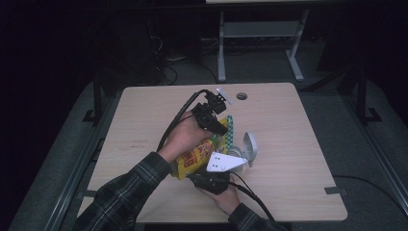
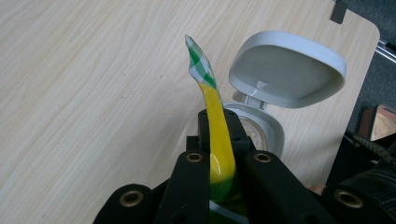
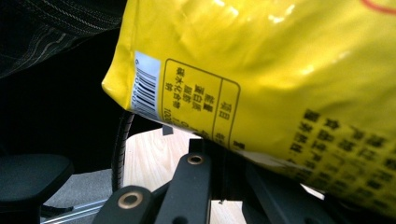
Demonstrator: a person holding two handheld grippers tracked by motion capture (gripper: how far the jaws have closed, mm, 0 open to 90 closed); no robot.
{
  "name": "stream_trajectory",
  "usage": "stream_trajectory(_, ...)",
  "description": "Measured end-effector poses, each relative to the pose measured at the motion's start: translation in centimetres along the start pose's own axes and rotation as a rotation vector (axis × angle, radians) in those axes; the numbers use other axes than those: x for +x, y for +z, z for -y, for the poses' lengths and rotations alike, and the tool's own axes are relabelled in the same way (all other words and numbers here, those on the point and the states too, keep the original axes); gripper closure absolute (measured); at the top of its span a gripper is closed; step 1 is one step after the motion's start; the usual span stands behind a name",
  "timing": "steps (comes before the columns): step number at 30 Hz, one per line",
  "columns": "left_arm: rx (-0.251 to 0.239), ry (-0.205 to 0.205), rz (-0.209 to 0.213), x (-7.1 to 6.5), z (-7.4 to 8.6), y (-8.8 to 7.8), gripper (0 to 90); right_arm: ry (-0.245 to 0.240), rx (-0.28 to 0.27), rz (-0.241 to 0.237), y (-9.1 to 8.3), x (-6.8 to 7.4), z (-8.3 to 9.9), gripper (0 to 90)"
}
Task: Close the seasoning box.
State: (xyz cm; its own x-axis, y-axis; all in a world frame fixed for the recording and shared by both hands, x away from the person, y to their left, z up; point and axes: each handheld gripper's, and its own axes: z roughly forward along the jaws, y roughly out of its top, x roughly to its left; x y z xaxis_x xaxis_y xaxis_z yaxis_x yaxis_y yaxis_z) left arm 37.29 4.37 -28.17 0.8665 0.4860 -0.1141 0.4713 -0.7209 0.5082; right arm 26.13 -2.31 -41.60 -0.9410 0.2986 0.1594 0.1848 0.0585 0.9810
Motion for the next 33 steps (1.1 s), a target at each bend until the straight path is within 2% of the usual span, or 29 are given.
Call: stream_trajectory(33,0.008,-0.001,-0.007,0.04,-0.08,0.01,90.0,-0.005,-0.003,-0.002,0.04,0.07,-0.10,90.0)
